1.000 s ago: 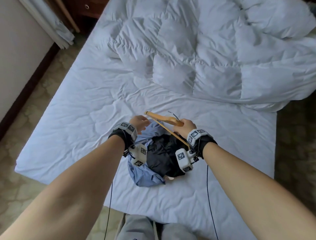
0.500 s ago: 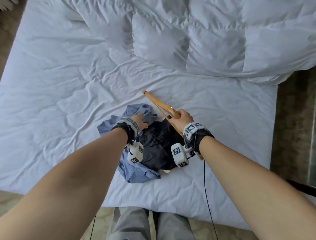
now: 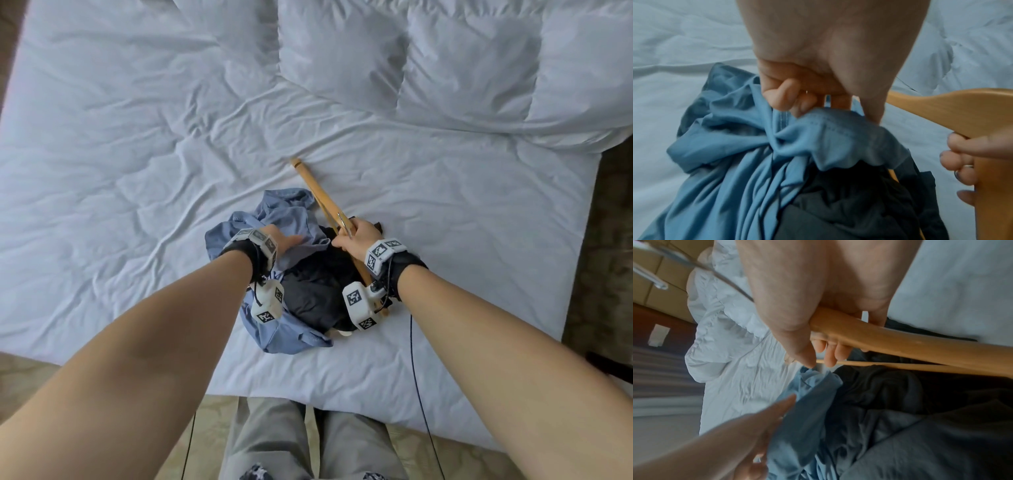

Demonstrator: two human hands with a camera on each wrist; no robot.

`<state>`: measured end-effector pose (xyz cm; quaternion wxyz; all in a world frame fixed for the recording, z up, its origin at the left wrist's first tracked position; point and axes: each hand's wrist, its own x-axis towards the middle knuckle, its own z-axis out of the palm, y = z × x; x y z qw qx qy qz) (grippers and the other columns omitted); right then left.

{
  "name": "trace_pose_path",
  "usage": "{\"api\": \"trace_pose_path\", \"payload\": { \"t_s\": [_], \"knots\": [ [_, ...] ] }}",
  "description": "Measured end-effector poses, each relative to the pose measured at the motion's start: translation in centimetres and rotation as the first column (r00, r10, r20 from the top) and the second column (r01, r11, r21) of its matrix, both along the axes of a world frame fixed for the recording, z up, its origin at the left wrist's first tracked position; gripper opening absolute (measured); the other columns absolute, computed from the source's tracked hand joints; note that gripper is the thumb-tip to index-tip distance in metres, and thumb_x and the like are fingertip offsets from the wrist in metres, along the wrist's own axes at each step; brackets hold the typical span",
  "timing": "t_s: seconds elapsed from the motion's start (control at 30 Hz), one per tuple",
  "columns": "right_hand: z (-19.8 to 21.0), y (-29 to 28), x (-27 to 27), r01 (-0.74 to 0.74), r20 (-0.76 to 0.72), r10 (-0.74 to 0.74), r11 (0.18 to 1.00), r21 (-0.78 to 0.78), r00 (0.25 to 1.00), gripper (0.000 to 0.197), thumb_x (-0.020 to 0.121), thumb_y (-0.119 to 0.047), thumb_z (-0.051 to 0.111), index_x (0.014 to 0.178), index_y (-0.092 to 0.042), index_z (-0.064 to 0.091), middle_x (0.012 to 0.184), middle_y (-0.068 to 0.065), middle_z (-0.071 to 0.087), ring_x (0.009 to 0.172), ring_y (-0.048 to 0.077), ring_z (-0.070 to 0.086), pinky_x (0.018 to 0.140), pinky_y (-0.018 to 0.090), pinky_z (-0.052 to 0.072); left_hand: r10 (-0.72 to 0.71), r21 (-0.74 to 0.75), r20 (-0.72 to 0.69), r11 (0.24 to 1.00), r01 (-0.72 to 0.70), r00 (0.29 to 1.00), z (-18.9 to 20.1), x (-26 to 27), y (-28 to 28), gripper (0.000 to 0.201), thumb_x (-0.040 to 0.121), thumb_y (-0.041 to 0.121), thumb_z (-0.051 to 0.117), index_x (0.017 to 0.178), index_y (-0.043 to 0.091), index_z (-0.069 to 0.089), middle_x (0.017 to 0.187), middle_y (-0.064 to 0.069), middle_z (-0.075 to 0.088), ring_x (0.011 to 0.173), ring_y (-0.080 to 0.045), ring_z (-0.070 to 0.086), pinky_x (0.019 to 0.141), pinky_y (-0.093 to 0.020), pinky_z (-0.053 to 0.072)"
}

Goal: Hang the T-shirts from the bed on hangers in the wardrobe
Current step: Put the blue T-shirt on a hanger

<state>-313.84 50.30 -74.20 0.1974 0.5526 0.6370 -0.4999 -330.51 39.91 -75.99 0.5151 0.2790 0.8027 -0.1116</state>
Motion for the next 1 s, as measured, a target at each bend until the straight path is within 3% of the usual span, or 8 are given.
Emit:
{"api": "trace_pose_path", "payload": {
  "t_s": [0.13, 0.2, 0.3, 0.47, 0.63, 0.8, 0.9, 1.0],
  "knots": [
    [-0.1, -0.3, 0.0, -0.007, 0.02, 0.008, 1.0, -0.014, 1.0, 0.023, 0.077, -0.026, 0.077, 0.093, -0.016, 0.064, 0.091, 0.002, 0.069, 0.088, 0.026, 0.067, 0.085, 0.036, 0.053, -0.091, 0.014, 0.099, 0.996, 0.09, 0.991, 0.5, -0.1, 0.2, 0.065, 0.079, 0.08, 0.05, 0.066, 0.017, 0.06, 0.07, -0.002, 0.063, 0.071, -0.021, 0.061, 0.074, -0.033, 0.05],
    [0.2, -0.2, 0.0, -0.001, 0.02, 0.001, 1.0, -0.015, 1.0, 0.023, 0.077, -0.026, 0.077, 0.093, -0.016, 0.064, 0.09, 0.002, 0.069, 0.088, 0.026, 0.067, 0.085, 0.036, 0.053, -0.138, 0.085, 0.125, 0.988, 0.128, 0.982, 0.7, -0.3, -0.2, 0.048, 0.08, 0.065, 0.066, 0.074, 0.018, 0.06, 0.071, 0.001, 0.06, 0.071, -0.02, 0.059, 0.063, -0.029, 0.044],
    [0.8, 0.0, -0.3, -0.028, 0.022, 0.029, 0.999, -0.016, 0.999, 0.02, 0.076, -0.027, 0.076, 0.085, -0.02, 0.059, 0.092, 0.006, 0.072, 0.087, 0.028, 0.069, 0.087, 0.041, 0.055, -0.178, 0.208, 0.033, 0.964, 0.167, 0.984, 1.6, -0.8, -0.4, 0.023, 0.093, 0.037, 0.062, 0.087, 0.016, 0.054, 0.086, -0.005, 0.058, 0.079, -0.023, 0.056, 0.067, -0.029, 0.039],
    [2.3, 0.4, -0.9, -0.015, -0.003, 0.015, 0.999, -0.034, 1.0, 0.019, 0.071, -0.034, 0.073, 0.081, -0.024, 0.061, 0.085, 0.003, 0.073, 0.08, 0.025, 0.07, 0.084, 0.041, 0.057, -0.034, 0.352, -0.03, 0.935, 0.043, 0.999, 4.3, -1.7, 0.8, 0.017, 0.096, 0.03, 0.058, 0.083, 0.019, 0.057, 0.08, 0.0, 0.055, 0.079, -0.023, 0.054, 0.068, -0.028, 0.035],
    [5.8, 0.7, -1.9, 0.054, -0.106, -0.06, 0.997, -0.058, 0.993, 0.019, 0.079, -0.025, 0.076, 0.086, -0.021, 0.059, 0.069, -0.003, 0.064, 0.063, 0.014, 0.061, 0.061, 0.027, 0.048, 0.096, 0.401, 0.128, 0.905, -0.14, 0.987, 8.6, -2.9, 2.6, 0.018, 0.099, 0.029, 0.055, 0.088, 0.016, 0.06, 0.075, 0.0, 0.057, 0.073, -0.021, 0.054, 0.061, -0.027, 0.043],
    [10.4, 0.6, -3.7, 0.045, -0.271, -0.057, 0.998, -0.049, 0.961, 0.031, 0.072, -0.023, 0.086, 0.087, -0.017, 0.059, 0.077, 0.001, 0.065, 0.072, 0.02, 0.064, 0.077, 0.038, 0.057, 0.303, 0.379, 0.341, 0.822, -0.425, 0.89, 13.5, -2.8, 3.7, 0.02, 0.099, 0.024, 0.056, 0.105, 0.008, 0.065, 0.095, -0.012, 0.069, 0.087, -0.025, 0.067, 0.075, -0.038, 0.06],
    [13.8, 0.7, -4.5, 0.049, -0.347, -0.056, 0.998, -0.027, 0.936, 0.029, 0.074, -0.016, 0.086, 0.08, -0.017, 0.057, 0.072, -0.002, 0.064, 0.063, 0.014, 0.062, 0.063, 0.028, 0.053, 0.351, 0.4, 0.456, 0.74, -0.541, 0.818, 17.0, -2.7, 4.2, 0.018, 0.099, 0.018, 0.057, 0.115, 0.009, 0.062, 0.105, -0.014, 0.068, 0.086, -0.026, 0.069, 0.068, -0.037, 0.061],
    [17.1, 1.0, -5.1, 0.097, -0.38, -0.076, 0.995, 0.035, 0.922, 0.027, 0.075, -0.015, 0.084, 0.073, -0.016, 0.057, 0.069, -0.003, 0.063, 0.063, 0.012, 0.06, 0.065, 0.026, 0.049, 0.33, 0.446, 0.489, 0.701, -0.556, 0.808, 20.5, -2.7, 4.4, 0.02, 0.098, 0.018, 0.058, 0.117, 0.012, 0.063, 0.106, -0.013, 0.07, 0.088, -0.029, 0.072, 0.074, -0.042, 0.062]
  ]
}}
